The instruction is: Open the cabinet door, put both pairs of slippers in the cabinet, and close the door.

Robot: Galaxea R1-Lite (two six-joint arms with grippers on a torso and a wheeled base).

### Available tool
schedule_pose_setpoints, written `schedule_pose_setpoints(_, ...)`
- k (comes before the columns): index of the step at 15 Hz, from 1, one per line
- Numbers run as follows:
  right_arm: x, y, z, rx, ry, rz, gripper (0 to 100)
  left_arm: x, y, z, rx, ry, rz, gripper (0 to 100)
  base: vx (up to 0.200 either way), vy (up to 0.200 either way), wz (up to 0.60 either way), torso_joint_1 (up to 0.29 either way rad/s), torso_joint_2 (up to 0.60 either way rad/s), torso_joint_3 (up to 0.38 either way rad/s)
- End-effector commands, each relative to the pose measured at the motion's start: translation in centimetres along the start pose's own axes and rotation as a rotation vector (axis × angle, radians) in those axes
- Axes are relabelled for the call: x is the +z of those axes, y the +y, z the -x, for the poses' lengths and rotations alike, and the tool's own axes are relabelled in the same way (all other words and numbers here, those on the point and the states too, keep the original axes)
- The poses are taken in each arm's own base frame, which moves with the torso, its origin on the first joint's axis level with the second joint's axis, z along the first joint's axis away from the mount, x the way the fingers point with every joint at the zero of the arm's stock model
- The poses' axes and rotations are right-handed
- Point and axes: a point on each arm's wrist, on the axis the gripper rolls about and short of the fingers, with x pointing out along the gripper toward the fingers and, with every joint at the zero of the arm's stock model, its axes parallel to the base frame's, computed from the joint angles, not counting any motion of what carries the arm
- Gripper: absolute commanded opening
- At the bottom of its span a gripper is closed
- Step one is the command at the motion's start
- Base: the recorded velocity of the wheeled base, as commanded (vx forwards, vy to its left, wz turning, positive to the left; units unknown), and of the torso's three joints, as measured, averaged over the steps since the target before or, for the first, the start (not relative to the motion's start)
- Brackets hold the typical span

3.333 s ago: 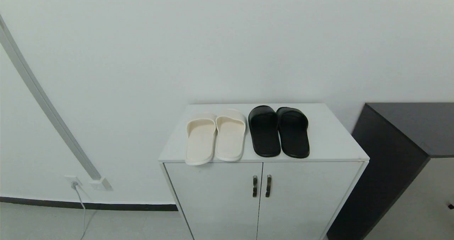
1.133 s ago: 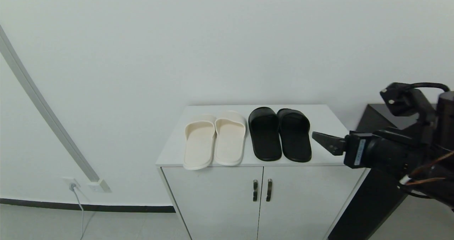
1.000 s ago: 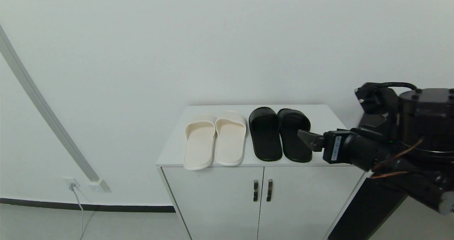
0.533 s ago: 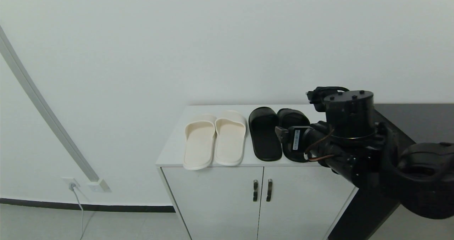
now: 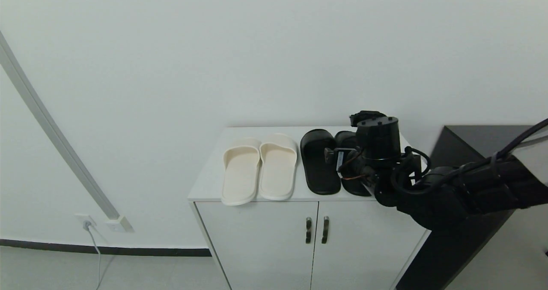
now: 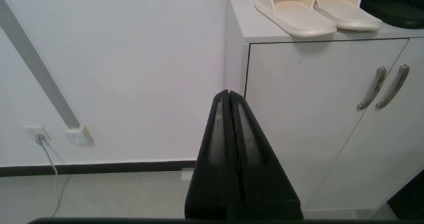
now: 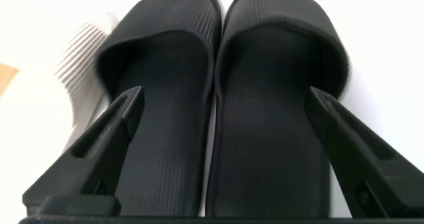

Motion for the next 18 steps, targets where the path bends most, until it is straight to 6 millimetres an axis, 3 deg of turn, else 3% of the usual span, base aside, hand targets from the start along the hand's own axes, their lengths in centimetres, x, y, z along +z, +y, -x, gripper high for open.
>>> schedule_pose_setpoints(1,-0.9,0.1,-2.0,-0.018,0.012,0.019,100,0.0,0.0,0.0,-0.001,0.000,0.000,0,0.000,0.000,0.00,0.000,0.00,0.000)
schedule_pose_setpoints(14,-0.9,0.1,-8.6,-0.071,-0.046,0.069,100,0.0,0.0,0.0,0.001,0.000,0.003,0,0.000,0.000,0.00,0.000,0.00,0.000)
schedule_pose_setpoints(18,-0.4,0.3,-9.1,-0.066,-0.063,0.061,100,0.0,0.0,0.0,-0.001,0.000,0.003,0,0.000,0.000,0.00,0.000,0.00,0.000)
